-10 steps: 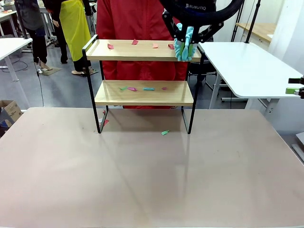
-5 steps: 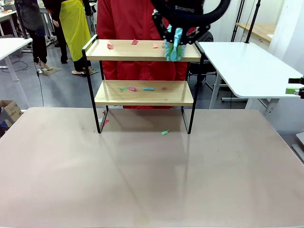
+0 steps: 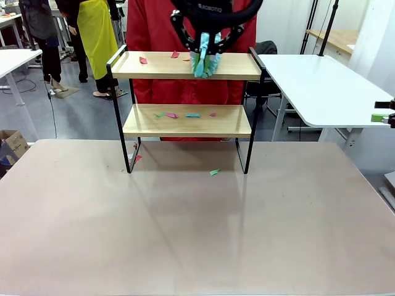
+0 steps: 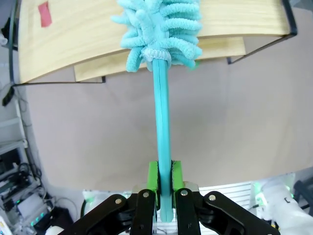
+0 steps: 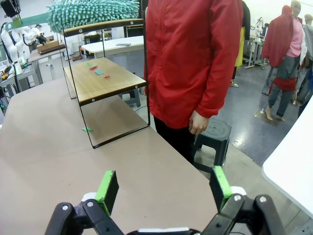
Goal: Clean the shelf.
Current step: Clean the specific section of the Shelf indicated by the human with the Duster.
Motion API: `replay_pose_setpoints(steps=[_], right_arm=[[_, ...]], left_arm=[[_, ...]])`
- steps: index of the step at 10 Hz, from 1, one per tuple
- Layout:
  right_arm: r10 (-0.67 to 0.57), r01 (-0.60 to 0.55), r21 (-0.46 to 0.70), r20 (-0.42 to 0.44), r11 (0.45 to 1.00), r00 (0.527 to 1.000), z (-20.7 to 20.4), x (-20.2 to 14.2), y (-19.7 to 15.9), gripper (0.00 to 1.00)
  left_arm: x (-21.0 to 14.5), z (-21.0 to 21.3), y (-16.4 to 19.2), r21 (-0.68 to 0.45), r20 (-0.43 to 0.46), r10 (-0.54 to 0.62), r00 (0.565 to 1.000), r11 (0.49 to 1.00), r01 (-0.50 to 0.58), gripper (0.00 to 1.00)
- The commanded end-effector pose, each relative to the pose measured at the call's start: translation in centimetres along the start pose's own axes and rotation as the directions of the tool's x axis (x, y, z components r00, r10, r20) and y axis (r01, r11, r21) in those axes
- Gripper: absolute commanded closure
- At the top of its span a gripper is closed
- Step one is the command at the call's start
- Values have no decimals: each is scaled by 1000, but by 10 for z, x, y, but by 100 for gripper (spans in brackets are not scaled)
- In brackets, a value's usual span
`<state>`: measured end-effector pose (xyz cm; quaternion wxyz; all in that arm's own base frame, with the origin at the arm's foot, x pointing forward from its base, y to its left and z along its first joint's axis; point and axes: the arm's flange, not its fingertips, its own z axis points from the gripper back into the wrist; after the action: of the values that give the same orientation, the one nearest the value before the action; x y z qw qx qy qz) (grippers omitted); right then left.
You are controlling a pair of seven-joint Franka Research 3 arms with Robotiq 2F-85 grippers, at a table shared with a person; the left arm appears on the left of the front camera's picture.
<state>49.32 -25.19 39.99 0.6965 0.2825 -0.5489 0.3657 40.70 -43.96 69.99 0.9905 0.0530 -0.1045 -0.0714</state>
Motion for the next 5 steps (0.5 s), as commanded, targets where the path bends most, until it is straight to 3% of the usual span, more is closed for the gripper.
replay_pose_setpoints(steps=[1,5], right_arm=[[6,-6,1,2,1000,1000,-1,3,0,0],[6,-6,1,2,1000,1000,-1,3,0,0]], left_arm=[[-8,-6,29,0,-44,-36,998,999,36,87],[-6,-24,71,39,-106,18,994,999,-14,87]])
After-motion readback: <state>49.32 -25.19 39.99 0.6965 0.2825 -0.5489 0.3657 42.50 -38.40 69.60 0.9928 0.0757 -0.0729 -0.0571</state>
